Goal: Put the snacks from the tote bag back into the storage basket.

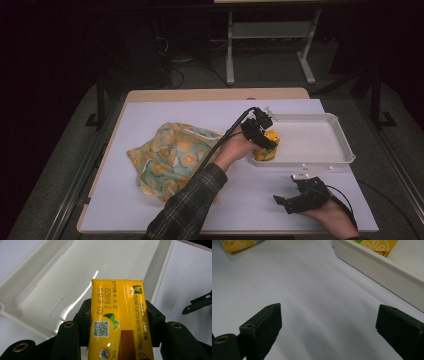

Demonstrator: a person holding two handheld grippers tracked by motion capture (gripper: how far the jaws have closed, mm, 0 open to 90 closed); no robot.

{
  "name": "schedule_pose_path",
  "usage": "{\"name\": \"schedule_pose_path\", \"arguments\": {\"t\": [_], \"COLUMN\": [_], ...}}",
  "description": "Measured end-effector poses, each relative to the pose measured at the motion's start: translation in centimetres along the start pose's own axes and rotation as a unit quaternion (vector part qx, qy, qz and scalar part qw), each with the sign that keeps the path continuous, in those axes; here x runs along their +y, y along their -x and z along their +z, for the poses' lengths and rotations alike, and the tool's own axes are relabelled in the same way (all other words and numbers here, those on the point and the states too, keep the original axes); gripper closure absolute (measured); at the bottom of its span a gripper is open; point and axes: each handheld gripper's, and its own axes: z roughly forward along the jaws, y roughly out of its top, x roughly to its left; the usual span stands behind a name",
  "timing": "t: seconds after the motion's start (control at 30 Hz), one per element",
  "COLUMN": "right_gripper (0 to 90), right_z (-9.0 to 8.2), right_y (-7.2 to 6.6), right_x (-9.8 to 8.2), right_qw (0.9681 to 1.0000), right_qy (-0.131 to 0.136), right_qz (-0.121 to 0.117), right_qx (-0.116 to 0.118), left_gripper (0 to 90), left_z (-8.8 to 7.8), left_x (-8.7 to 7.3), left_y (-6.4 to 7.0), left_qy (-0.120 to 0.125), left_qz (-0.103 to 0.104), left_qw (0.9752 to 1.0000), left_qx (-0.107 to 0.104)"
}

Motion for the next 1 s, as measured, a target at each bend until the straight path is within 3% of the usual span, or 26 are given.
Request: {"name": "schedule_pose_path", "arguments": {"t": [0.13, 0.47, 1.0], "right_gripper": [6.4, 6.4, 6.3], "right_z": [0.0, 0.0, 0.1], "right_y": [-0.1, -0.1, -0.2], "right_x": [0.0, 0.0, 0.1], "right_qw": [1.0, 1.0, 1.0], "right_qy": [-0.002, -0.001, -0.005], "right_qz": [0.002, 0.002, 0.0], "right_qx": [0.0, 0.001, 0.001], "left_gripper": [49.7, 34.3, 24.3], "left_z": [0.0, -1.0, -6.1], "left_x": [-0.2, -0.3, -3.1], "left_y": [-0.1, -0.2, -0.2], "left_qy": [0.009, 0.018, 0.026], "left_qz": [-0.008, -0.008, 0.005], "left_qw": [0.9999, 0.9997, 0.9996], "left_qx": [-0.005, -0.013, 0.009]}}
